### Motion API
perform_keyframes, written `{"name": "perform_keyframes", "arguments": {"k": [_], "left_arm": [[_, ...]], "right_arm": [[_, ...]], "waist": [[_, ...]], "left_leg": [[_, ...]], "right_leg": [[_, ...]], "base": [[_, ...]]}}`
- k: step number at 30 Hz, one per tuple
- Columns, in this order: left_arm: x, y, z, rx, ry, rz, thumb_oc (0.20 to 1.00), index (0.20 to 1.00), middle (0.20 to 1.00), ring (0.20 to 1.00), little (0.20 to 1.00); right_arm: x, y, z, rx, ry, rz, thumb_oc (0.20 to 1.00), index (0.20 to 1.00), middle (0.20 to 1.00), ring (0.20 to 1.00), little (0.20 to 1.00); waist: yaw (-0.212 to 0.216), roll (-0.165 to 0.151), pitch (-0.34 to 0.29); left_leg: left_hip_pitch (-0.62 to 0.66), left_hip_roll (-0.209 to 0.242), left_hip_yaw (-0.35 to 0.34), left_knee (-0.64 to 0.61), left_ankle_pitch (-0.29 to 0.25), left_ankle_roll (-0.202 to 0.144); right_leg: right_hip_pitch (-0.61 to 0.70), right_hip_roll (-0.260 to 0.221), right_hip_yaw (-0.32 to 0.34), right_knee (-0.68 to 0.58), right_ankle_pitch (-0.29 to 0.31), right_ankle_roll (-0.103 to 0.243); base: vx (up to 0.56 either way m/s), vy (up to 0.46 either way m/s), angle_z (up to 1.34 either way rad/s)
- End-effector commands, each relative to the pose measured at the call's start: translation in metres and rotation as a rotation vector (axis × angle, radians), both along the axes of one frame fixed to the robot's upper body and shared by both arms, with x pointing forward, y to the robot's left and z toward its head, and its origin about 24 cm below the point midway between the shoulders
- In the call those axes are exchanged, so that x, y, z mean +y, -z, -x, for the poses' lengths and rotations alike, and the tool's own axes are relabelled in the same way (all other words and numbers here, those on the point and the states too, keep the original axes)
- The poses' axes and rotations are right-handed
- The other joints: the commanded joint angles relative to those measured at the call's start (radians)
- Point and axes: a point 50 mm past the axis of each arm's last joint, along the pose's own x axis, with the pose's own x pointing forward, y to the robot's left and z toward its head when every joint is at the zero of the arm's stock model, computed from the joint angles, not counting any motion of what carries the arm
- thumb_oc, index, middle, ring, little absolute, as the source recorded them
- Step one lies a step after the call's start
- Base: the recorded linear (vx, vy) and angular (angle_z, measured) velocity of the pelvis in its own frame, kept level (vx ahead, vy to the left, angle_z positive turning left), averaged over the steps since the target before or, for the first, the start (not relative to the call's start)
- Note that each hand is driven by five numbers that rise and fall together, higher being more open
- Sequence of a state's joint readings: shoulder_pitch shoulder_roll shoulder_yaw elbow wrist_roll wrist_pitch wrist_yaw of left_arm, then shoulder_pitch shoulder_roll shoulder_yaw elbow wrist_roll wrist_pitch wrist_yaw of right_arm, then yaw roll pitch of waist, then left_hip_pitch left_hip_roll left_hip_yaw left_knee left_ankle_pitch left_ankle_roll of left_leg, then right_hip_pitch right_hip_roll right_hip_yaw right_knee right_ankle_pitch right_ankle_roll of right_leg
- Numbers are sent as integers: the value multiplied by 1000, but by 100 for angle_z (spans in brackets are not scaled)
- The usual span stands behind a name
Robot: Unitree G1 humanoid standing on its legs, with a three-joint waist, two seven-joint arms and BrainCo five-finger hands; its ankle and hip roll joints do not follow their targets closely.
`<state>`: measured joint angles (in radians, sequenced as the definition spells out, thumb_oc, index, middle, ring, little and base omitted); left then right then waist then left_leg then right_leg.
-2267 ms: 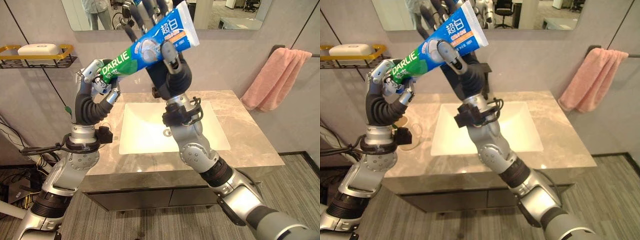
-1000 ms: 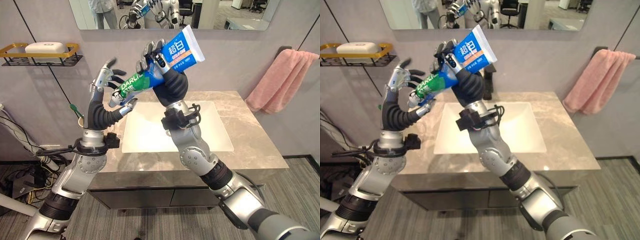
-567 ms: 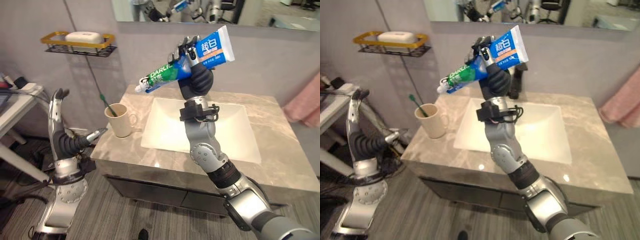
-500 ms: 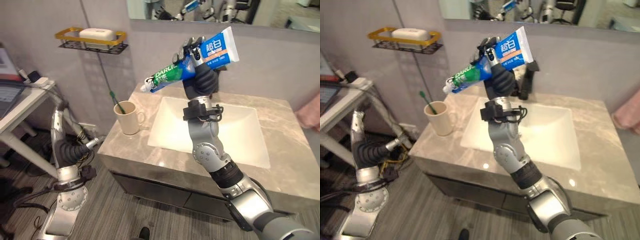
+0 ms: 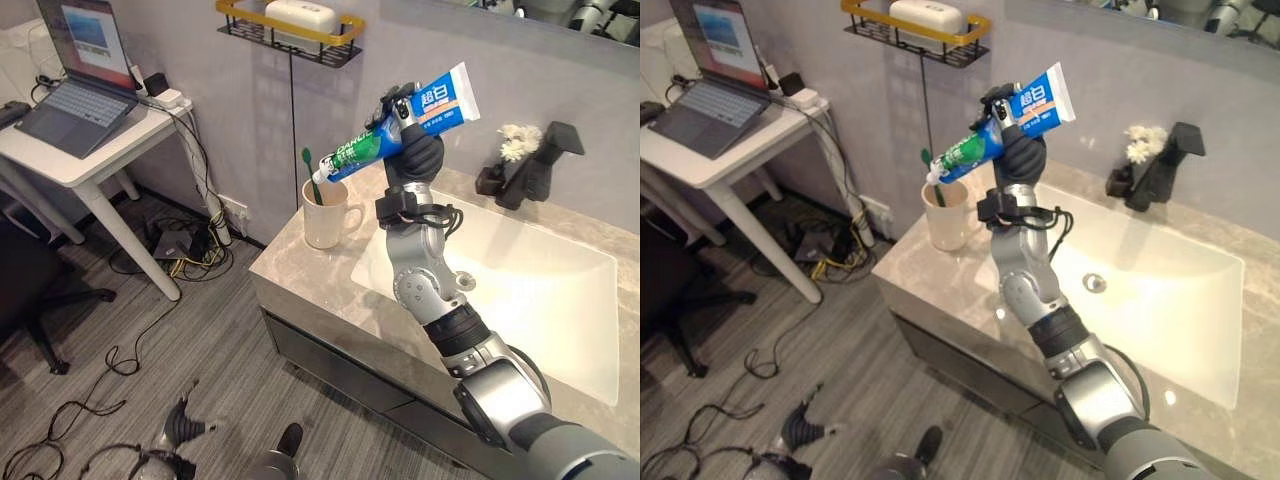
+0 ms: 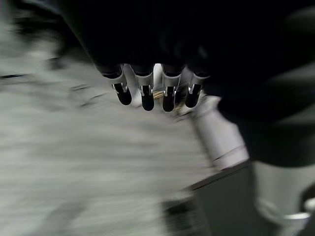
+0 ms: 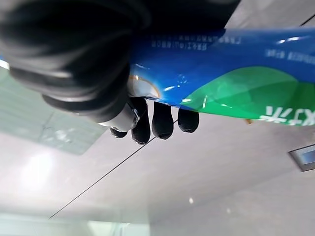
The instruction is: Put brush and paste in cup on sink, flatten towel.
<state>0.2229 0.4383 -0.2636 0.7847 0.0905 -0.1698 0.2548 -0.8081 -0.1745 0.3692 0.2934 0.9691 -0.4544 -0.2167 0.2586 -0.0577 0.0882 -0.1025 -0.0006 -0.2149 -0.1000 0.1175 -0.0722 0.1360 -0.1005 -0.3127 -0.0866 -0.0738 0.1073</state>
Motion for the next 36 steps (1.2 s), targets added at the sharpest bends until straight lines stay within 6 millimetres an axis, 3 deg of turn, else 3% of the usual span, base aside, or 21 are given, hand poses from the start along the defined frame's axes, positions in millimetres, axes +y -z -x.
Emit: {"name": "perform_keyframes", "arguments": {"k": [1,2,8,33,34,35,36], "left_arm": [[-1,6,4,57,64,-16,1000,1000,1000,1000,1000],[-4,14,14,110,44,-9,1000,1000,1000,1000,1000],[-8,25,24,177,-18,9,1000,1000,1000,1000,1000],[-11,31,24,204,-108,12,1000,1000,1000,1000,1000],[-11,32,24,204,-113,11,1000,1000,1000,1000,1000],[-11,32,23,204,-113,11,1000,1000,1000,1000,1000],[-11,32,24,204,-118,11,1000,1000,1000,1000,1000]], "right_arm": [[3,-40,2,-143,-20,-23,200,200,200,200,200],[1,-38,-2,-127,-14,-17,200,200,200,200,200],[-7,-36,-8,-106,24,13,200,200,200,200,200],[6,-50,-7,-185,44,273,200,200,200,200,200],[6,-51,-7,-184,41,287,887,887,887,887,887],[6,-51,-7,-184,41,287,887,887,887,887,887],[7,-50,-8,-183,39,296,1000,1000,1000,1000,1000]], "waist": [[10,-16,-40],[13,-19,-38],[18,-19,-32],[4,-47,-20],[2,-50,-19],[2,-50,-19],[1,-51,-19]], "left_leg": [[4,80,12,13,-39,-20],[1,79,8,13,-38,-20],[-13,77,4,13,-35,-21],[-18,74,18,13,-44,-16],[-19,73,18,13,-45,-16],[-19,73,18,13,-45,-16],[-18,74,18,13,-45,-16]], "right_leg": [[7,-102,4,-1,94,39],[5,-101,4,-1,95,39],[-4,-102,1,-1,95,41],[-21,-110,21,-1,106,50],[-21,-110,21,-1,106,50],[-21,-110,21,-1,106,50],[-21,-110,22,-1,107,50]], "base": [[0,0,0],[0,0,0],[0,0,0],[0,0,0],[0,0,0],[0,0,0],[0,0,0]]}}
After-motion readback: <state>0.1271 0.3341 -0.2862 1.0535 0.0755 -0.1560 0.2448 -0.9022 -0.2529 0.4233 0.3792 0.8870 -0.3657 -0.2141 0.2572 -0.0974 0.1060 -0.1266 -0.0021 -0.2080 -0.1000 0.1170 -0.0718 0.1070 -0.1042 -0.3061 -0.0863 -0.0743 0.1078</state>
